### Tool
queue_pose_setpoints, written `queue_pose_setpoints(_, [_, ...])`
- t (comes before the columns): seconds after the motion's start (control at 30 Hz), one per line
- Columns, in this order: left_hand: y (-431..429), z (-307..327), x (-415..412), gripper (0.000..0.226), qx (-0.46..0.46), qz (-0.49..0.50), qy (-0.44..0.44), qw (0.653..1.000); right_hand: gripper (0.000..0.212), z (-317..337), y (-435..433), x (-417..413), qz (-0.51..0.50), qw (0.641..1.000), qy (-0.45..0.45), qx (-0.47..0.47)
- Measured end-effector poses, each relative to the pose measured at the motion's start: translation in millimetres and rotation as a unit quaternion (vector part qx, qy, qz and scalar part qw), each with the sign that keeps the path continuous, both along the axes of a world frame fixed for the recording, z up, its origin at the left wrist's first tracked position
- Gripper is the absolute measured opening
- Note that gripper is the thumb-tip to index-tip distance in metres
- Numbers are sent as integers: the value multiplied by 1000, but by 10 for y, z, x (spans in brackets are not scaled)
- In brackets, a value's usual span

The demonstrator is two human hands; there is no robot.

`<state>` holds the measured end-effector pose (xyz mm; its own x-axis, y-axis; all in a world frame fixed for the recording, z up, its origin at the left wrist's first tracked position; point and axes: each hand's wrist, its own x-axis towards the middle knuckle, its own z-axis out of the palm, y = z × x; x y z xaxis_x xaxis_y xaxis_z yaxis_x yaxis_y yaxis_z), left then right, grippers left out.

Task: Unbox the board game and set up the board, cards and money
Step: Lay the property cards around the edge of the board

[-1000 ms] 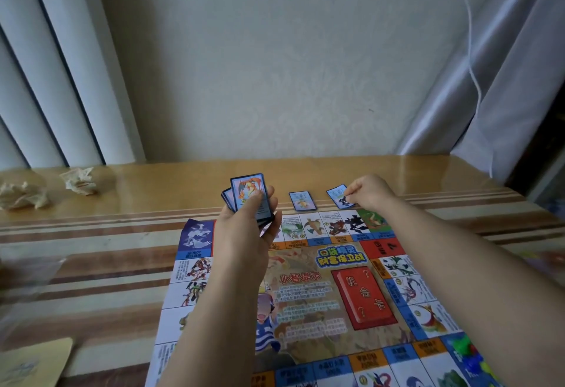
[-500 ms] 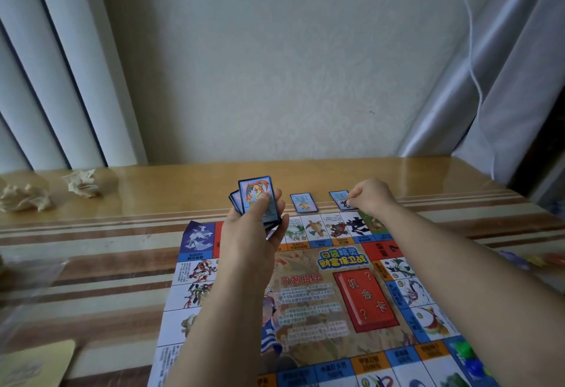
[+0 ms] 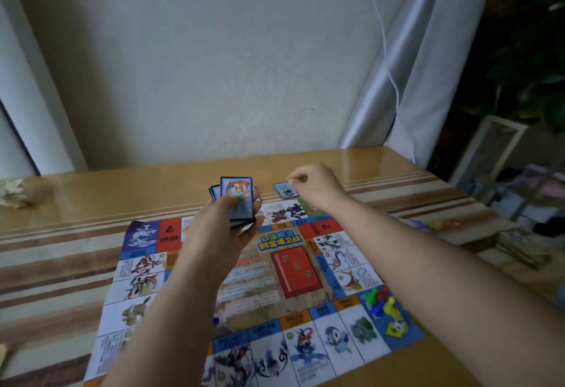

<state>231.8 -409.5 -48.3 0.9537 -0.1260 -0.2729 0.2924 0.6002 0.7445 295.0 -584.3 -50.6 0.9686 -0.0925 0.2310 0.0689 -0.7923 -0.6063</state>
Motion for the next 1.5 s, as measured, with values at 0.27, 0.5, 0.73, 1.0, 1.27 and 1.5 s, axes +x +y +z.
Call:
queue_pose_setpoints(0.27, [-389,21,-542,9,115,-74,-42,990,32,167,-3,-1074,39,968,18,249])
queue_pose_setpoints(0.5, [-618,26,-988,11,145,-152,-67,975,20,37,-196,-1671,-18,922,36,384])
queue_pose_setpoints(0.73, [-775,-72,-1277,13,167,-187,-88,964,13,-67,-381,-2017,-35,920,18,390])
queue_pose_setpoints(1.0, [-815,-141,-1355,16,202,-199,-101,954,10,-134,-491,-2180,-12,936,13,351])
queue_pose_setpoints(1.27, [-862,-99,-1277,11,197,-181,-111,957,29,-22,-716,-2161,-6,959,50,279])
queue_pose_setpoints(1.5, [-916,57,-922,7,157,-142,-74,974,25,20,-1503,-1343,-106,992,64,-2])
